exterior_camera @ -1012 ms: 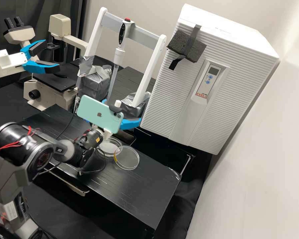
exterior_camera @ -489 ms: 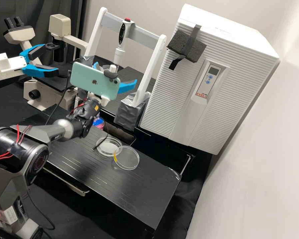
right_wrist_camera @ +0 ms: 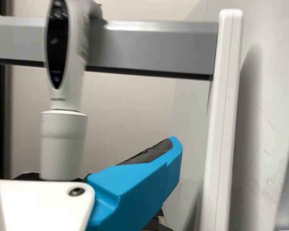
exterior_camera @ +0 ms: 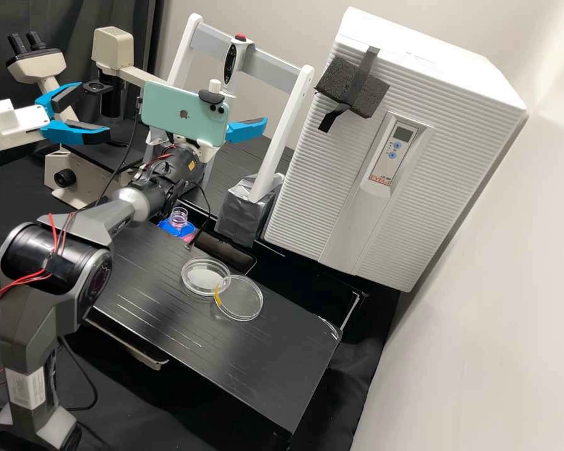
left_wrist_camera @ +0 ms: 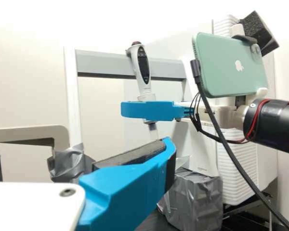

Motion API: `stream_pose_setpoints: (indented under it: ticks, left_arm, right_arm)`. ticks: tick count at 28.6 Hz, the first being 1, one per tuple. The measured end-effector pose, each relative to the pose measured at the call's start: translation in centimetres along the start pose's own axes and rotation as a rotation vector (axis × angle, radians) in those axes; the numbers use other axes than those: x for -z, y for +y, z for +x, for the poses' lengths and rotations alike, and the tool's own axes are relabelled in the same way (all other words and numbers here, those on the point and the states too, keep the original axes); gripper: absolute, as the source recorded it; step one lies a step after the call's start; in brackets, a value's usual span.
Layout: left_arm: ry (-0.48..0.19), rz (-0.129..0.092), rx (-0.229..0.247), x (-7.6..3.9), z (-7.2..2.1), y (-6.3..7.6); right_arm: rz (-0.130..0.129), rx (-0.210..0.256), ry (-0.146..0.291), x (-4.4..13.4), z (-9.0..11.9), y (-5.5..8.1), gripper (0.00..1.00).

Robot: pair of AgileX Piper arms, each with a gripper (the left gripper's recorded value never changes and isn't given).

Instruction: Use the pipette

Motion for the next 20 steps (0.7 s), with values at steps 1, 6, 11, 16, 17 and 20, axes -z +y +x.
stream_pose_setpoints:
  ticks: [1,6,11,16,17,20]
  left_arm:
    - [0.004,0.000,-0.001,0.1,-0.01,0.0]
    - [0.006,-0.001,0.004,0.1,0.04,-0.2]
    - [0.007,-0.002,0.009,0.2,0.08,-0.3]
    - [0.007,-0.002,0.009,0.2,0.08,-0.3]
    - [0.007,-0.002,0.009,0.2,0.08,-0.3]
    - [0.007,-0.002,0.009,0.2,0.08,-0.3]
  right_arm:
    - [0.000,0.000,-0.010,0.0,0.3,0.1,0.00]
    - [0.000,0.011,-0.038,-0.2,1.2,-0.1,0.00]
    - [-0.008,0.021,-0.044,-0.3,1.4,-0.2,0.00]
    - [-0.002,0.010,-0.045,-0.1,1.5,0.0,0.00]
    - [-0.002,0.009,-0.045,-0.1,1.6,0.1,0.00]
    - [-0.008,0.003,-0.041,0.1,1.6,0.2,0.00]
